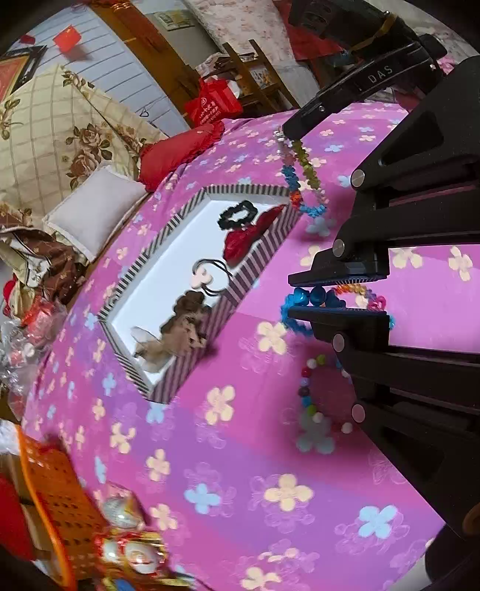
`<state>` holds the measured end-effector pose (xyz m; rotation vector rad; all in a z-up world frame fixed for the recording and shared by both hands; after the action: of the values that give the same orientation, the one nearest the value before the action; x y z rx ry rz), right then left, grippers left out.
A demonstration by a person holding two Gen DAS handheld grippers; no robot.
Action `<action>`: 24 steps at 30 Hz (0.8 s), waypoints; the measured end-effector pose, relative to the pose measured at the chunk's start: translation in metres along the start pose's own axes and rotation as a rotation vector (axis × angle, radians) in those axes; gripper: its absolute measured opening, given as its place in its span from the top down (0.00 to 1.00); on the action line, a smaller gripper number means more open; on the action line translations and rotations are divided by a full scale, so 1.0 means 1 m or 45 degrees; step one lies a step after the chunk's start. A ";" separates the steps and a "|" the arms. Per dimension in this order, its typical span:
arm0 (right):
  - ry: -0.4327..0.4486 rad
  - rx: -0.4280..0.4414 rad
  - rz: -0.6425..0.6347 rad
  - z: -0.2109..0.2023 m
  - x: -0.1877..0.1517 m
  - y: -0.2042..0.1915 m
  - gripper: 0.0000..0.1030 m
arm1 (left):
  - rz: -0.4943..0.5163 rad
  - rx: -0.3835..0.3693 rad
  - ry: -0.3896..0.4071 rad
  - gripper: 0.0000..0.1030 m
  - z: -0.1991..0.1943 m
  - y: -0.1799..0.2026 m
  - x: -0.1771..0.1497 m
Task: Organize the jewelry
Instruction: 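Lift the blue bracelet with left tool while right tool grasps the multicolor bead strand, then carry both bracelets into the tray and open both tools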
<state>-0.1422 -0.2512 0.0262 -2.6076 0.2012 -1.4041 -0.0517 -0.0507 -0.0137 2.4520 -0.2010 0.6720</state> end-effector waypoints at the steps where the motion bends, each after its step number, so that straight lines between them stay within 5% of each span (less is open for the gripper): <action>1: 0.003 -0.003 0.004 -0.001 0.002 0.002 0.95 | 0.007 0.003 0.005 0.91 -0.001 0.003 0.003; 12: -0.001 -0.078 -0.003 0.011 0.023 0.027 0.95 | 0.148 0.068 0.069 0.91 0.003 0.047 0.044; 24: -0.027 -0.132 0.046 0.056 0.052 0.072 0.95 | 0.201 0.159 0.081 0.91 0.061 0.075 0.096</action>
<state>-0.0690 -0.3274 0.0227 -2.6857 0.3247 -1.3888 0.0347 -0.1463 0.0294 2.5482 -0.3398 0.8532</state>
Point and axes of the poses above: each gripper's, at about its wrist camera, not at the fingertips, and z roughly the way its jaws point, y to its right, x to its top, the point moved 3 cm from there along z, roughly the way its jaws point, and after that the axes turned 5 degrees about y, right-handed, at the moved point
